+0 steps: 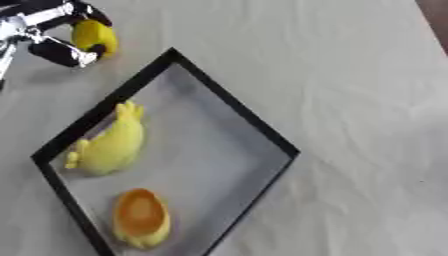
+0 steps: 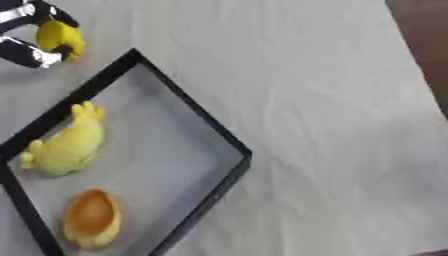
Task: Pick up objects on the table and place them in the box.
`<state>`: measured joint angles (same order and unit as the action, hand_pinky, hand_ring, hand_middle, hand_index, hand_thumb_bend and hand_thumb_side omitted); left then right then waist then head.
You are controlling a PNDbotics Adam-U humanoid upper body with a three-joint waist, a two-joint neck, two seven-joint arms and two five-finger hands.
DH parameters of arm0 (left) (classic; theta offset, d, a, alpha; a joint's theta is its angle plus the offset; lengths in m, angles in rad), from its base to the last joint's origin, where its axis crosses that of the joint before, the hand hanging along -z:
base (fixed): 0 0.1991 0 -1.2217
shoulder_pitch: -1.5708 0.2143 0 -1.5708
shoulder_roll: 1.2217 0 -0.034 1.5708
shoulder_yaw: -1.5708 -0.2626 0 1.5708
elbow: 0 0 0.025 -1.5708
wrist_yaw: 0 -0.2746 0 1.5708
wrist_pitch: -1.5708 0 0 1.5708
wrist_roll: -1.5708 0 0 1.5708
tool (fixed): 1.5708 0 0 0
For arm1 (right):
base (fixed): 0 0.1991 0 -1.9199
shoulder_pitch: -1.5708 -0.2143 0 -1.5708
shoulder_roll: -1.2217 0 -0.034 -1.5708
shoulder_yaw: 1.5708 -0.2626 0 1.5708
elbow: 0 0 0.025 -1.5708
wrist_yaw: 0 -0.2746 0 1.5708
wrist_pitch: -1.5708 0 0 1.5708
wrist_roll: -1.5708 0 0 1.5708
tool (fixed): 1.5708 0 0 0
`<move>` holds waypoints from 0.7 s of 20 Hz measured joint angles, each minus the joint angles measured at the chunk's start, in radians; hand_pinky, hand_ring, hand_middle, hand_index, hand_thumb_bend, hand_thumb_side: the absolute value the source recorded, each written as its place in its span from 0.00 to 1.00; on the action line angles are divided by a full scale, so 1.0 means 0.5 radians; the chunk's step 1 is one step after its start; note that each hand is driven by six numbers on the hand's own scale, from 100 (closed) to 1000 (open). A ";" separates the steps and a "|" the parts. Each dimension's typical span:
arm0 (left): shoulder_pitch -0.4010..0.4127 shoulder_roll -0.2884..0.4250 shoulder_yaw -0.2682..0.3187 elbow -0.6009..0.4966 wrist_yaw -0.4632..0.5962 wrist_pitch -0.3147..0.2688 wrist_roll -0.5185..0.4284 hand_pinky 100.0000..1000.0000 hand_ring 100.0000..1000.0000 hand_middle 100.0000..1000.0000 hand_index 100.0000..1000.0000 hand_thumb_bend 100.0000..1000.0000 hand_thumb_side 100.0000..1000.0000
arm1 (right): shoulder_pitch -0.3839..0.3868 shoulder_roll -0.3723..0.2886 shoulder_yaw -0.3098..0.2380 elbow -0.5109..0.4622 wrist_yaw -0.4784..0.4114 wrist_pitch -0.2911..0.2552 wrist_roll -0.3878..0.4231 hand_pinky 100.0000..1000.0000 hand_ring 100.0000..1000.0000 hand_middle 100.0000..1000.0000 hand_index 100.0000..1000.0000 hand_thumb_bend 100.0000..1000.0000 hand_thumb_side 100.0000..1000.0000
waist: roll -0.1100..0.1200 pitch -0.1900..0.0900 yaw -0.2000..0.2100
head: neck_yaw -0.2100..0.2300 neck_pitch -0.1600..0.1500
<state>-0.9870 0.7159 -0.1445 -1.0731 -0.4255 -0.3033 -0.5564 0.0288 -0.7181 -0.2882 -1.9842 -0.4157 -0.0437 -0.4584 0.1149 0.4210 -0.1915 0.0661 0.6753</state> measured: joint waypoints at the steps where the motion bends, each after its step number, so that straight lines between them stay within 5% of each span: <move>1: 0.000 0.008 -0.012 -0.035 0.004 0.000 0.001 0.63 0.49 0.51 0.77 0.14 0.00 | 0.005 -0.001 0.000 0.000 0.000 -0.001 0.000 0.95 1.00 0.62 0.75 0.00 0.58 | 0.000 -0.002 0.005 | -0.004 0.001; 9: -0.018 0.086 -0.073 -0.401 0.153 -0.010 0.009 0.62 0.49 0.50 0.76 0.27 0.00 | 0.088 -0.041 -0.015 0.000 -0.003 -0.035 -0.012 0.95 1.00 0.62 0.75 0.00 0.54 | -0.001 -0.069 0.096 | -0.049 0.044; 14: 0.021 0.166 -0.196 -1.044 0.304 -0.027 0.022 0.61 0.47 0.53 0.75 0.47 0.00 | 0.183 -0.116 -0.083 0.000 -0.006 -0.099 -0.057 0.95 1.00 0.62 0.76 0.00 0.51 | -0.003 -0.151 0.205 | -0.105 0.068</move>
<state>-0.9766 0.7989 -0.2425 -1.5952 -0.2733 -0.3169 -0.5456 0.1205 -0.7759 -0.3296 -1.9842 -0.4186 -0.0934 -0.4868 0.1134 0.3456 -0.0889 0.0137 0.7092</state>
